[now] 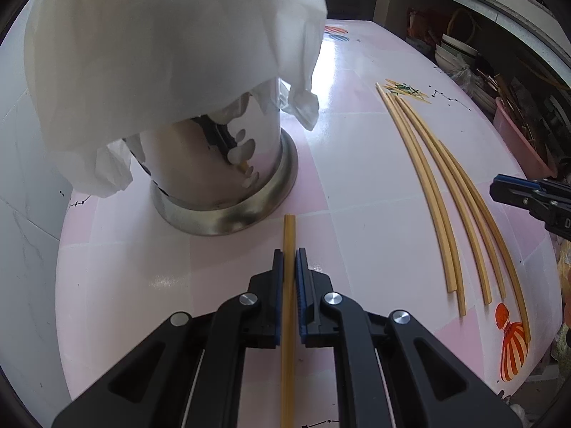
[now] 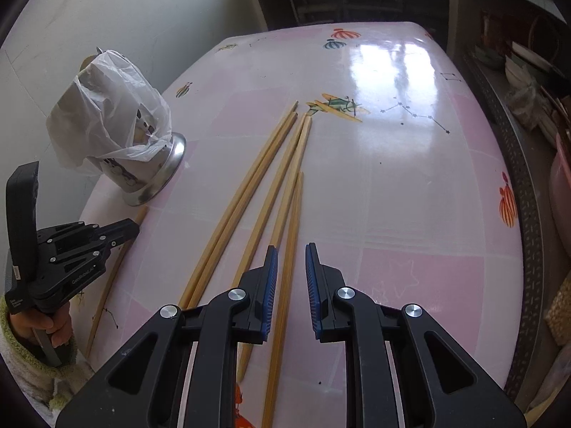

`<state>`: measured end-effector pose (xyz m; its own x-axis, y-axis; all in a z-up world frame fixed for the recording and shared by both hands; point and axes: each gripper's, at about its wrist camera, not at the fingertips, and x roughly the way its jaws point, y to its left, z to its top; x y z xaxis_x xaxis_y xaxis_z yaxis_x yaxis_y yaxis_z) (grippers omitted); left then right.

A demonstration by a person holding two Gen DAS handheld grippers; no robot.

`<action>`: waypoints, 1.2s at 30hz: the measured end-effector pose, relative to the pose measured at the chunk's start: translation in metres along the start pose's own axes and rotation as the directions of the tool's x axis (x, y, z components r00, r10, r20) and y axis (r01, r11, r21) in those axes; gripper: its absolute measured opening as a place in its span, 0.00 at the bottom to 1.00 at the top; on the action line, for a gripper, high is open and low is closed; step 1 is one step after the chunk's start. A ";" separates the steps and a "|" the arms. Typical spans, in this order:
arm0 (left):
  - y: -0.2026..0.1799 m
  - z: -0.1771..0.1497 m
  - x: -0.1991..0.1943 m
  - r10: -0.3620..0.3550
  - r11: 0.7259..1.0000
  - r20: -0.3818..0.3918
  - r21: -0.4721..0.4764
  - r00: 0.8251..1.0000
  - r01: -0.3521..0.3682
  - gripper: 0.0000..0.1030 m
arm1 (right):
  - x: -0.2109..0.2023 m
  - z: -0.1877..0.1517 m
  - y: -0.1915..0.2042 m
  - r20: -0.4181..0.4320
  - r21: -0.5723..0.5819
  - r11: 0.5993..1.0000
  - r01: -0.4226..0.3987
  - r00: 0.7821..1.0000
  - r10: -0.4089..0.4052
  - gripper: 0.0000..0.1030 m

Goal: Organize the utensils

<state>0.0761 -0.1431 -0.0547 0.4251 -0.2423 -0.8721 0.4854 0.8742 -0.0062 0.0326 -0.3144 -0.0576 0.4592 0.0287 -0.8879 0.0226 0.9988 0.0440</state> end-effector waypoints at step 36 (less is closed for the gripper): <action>0.017 -0.005 -0.049 -0.083 0.994 0.163 -0.061 0.983 0.094 0.06 | -0.068 0.016 0.003 0.187 0.088 0.993 -0.076 0.981 0.059 0.04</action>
<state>0.0595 -0.1145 -0.0149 0.5025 -0.3795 -0.7769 0.4760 0.8715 -0.1179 0.0156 -0.3145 0.0103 0.6175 0.0792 -0.7826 0.0660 0.9862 0.1519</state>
